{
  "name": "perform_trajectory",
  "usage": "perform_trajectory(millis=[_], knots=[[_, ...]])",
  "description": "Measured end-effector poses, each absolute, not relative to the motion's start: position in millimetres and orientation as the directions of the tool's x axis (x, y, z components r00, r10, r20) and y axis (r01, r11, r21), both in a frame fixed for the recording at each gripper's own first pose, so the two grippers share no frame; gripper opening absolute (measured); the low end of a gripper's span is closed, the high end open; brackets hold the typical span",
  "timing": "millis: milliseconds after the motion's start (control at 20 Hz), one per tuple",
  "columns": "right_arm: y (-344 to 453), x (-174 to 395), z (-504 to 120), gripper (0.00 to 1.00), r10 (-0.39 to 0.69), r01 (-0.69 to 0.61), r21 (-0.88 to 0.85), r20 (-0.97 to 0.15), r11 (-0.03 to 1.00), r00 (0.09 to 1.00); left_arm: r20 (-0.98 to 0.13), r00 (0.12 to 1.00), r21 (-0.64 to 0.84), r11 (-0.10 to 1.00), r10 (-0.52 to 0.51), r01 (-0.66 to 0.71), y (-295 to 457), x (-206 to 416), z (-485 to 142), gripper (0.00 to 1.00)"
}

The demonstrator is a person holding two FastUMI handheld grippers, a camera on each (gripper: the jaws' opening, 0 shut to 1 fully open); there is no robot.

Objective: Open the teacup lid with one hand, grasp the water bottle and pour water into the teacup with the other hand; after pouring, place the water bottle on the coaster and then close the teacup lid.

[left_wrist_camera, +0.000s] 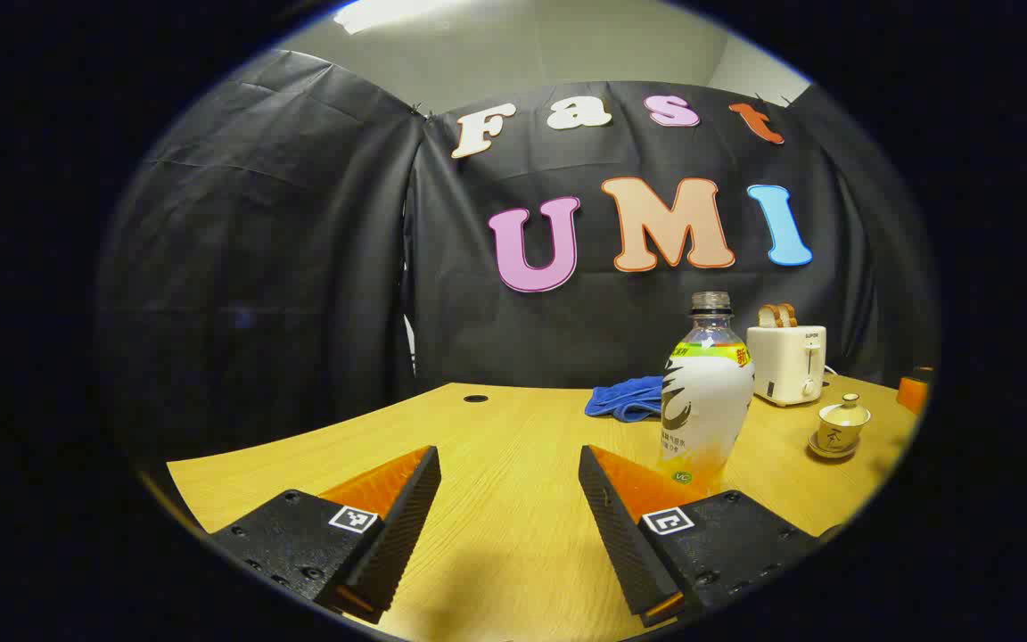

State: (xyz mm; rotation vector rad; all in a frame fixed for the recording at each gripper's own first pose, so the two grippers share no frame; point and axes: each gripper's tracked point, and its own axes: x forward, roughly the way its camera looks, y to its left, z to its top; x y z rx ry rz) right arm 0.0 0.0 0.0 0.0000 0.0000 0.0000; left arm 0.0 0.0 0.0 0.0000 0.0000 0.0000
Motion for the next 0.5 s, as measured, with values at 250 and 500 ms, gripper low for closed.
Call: perform_trajectory(millis=[250, 500], knots=[[0.3, 0.3, 0.5, 0.94, 0.001, -0.001, 0.000, 0.000, 1.000, 1.000, -0.003, 1.000, 0.003, 1.000, 0.019, -0.019, 0.9, 2.1, -1.1, 0.92], [1.4, -0.1, 0.0, 0.94, 0.000, 0.000, 0.001, 0.001, 1.000, 1.000, -0.001, 1.000, 0.000, 1.000, 0.016, -0.016, 0.2, 2.2, -1.2, 0.91]])
